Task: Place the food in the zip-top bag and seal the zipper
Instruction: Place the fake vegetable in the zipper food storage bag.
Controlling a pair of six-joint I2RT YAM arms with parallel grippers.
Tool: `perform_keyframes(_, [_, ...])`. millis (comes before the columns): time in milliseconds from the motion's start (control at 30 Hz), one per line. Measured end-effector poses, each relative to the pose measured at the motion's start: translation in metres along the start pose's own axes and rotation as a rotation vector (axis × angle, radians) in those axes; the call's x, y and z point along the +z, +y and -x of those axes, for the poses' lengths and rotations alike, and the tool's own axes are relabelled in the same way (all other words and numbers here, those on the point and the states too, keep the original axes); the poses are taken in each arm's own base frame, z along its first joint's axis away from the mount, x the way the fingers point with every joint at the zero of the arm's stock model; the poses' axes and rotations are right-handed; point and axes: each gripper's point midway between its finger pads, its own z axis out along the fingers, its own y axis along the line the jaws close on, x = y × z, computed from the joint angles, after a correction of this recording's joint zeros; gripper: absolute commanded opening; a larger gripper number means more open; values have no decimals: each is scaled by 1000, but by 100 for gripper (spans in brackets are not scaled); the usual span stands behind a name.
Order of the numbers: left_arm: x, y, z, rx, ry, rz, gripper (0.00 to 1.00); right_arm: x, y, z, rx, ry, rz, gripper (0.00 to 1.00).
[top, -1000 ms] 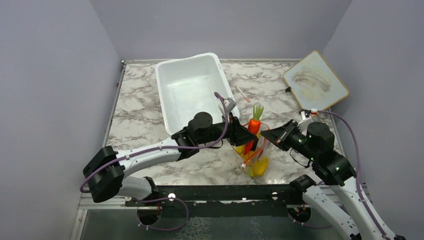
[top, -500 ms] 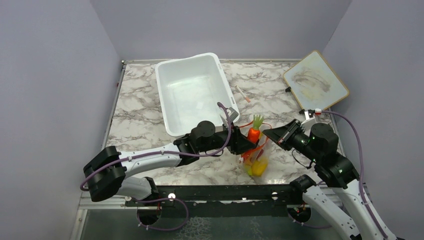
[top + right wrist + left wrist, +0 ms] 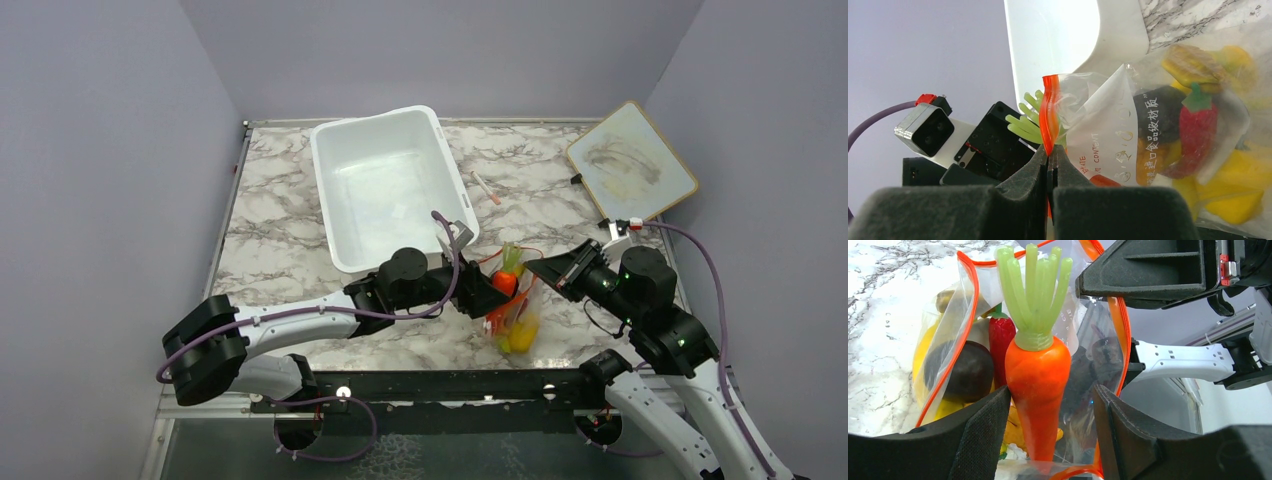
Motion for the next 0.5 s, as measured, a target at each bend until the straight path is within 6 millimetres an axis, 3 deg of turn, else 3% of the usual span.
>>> perform_keyframes(233, [6, 1, 4, 38, -4, 6, 59, -1, 0, 0, -1, 0, 1, 1])
perform_keyframes(400, [13, 5, 7, 61, -8, 22, 36, -1, 0, 0, -1, 0, 1, 1])
perform_keyframes(500, [13, 8, 5, 65, 1, 34, 32, -1, 0, 0, -2, 0, 0, 1])
